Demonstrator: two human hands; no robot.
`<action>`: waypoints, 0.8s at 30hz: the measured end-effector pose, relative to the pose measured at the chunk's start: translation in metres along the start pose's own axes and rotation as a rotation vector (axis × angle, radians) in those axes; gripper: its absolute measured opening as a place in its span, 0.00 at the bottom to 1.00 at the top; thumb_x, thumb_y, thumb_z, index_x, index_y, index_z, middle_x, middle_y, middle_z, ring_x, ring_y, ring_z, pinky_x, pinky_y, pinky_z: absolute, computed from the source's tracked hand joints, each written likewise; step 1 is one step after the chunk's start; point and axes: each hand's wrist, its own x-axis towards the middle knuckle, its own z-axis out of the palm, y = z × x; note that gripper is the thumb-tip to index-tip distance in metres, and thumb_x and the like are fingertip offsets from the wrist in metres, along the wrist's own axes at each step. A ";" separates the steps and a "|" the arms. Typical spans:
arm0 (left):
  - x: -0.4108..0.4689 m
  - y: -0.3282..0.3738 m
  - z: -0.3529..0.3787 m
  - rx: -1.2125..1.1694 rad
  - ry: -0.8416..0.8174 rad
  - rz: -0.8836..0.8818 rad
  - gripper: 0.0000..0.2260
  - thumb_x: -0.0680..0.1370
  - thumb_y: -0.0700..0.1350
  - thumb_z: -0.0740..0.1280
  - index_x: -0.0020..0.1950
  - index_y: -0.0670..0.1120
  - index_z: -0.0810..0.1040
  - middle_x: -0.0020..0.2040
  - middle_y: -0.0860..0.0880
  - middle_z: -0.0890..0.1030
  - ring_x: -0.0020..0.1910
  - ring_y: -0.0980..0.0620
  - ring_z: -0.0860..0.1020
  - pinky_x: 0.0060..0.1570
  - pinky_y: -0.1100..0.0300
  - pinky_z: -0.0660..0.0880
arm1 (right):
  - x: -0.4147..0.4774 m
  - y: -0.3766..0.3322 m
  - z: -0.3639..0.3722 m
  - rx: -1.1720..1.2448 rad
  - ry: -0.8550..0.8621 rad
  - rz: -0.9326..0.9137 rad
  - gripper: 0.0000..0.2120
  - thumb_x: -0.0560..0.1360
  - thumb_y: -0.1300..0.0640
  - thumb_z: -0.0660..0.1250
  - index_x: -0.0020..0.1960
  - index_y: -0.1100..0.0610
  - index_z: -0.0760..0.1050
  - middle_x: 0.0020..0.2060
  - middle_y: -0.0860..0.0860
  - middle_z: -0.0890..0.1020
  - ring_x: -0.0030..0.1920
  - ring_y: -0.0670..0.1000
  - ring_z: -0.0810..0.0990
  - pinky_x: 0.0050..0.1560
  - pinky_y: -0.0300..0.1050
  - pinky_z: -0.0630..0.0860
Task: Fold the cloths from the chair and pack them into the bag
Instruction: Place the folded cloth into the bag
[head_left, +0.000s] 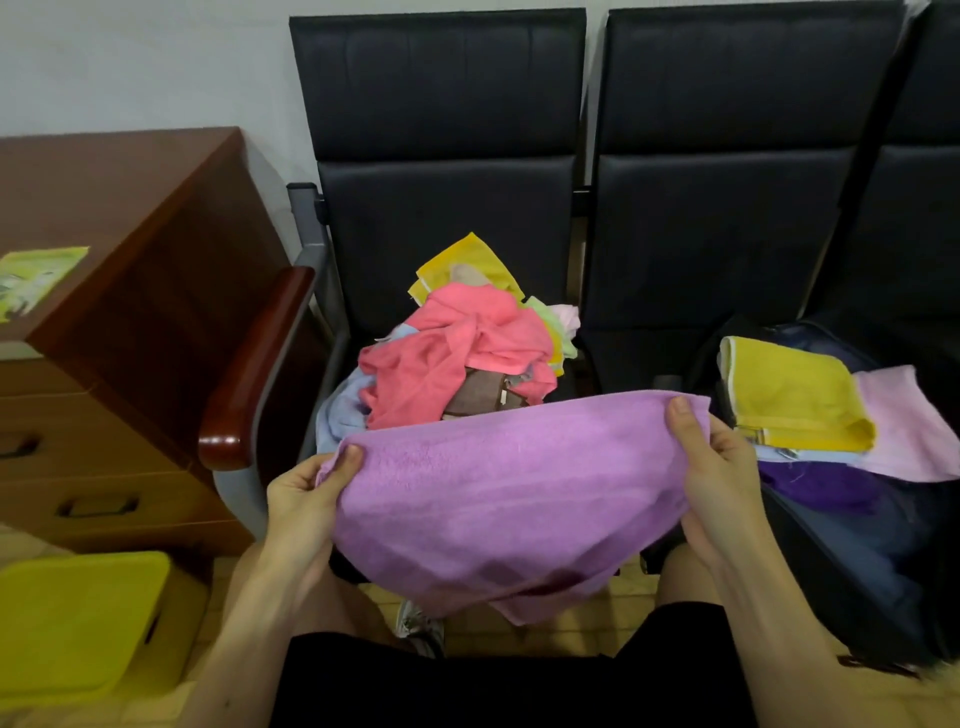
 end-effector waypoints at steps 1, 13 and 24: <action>-0.002 0.002 0.002 -0.041 0.013 -0.022 0.18 0.70 0.52 0.74 0.40 0.37 0.78 0.40 0.41 0.75 0.43 0.48 0.73 0.42 0.57 0.71 | 0.000 0.002 0.000 -0.007 0.002 0.008 0.12 0.79 0.50 0.65 0.45 0.56 0.81 0.37 0.48 0.84 0.43 0.50 0.82 0.41 0.44 0.77; -0.033 0.016 0.040 -0.060 0.019 0.013 0.08 0.78 0.44 0.71 0.41 0.42 0.83 0.38 0.44 0.86 0.43 0.49 0.84 0.42 0.58 0.81 | -0.033 0.005 0.018 -0.058 -0.033 -0.016 0.08 0.79 0.54 0.67 0.46 0.55 0.83 0.40 0.53 0.85 0.42 0.49 0.82 0.42 0.46 0.79; -0.085 0.029 0.099 0.075 -0.278 0.223 0.07 0.78 0.38 0.70 0.40 0.42 0.85 0.33 0.46 0.84 0.35 0.56 0.81 0.36 0.64 0.77 | -0.067 0.008 0.062 -0.099 -0.231 -0.120 0.06 0.78 0.60 0.68 0.48 0.57 0.84 0.40 0.52 0.87 0.43 0.50 0.86 0.44 0.43 0.82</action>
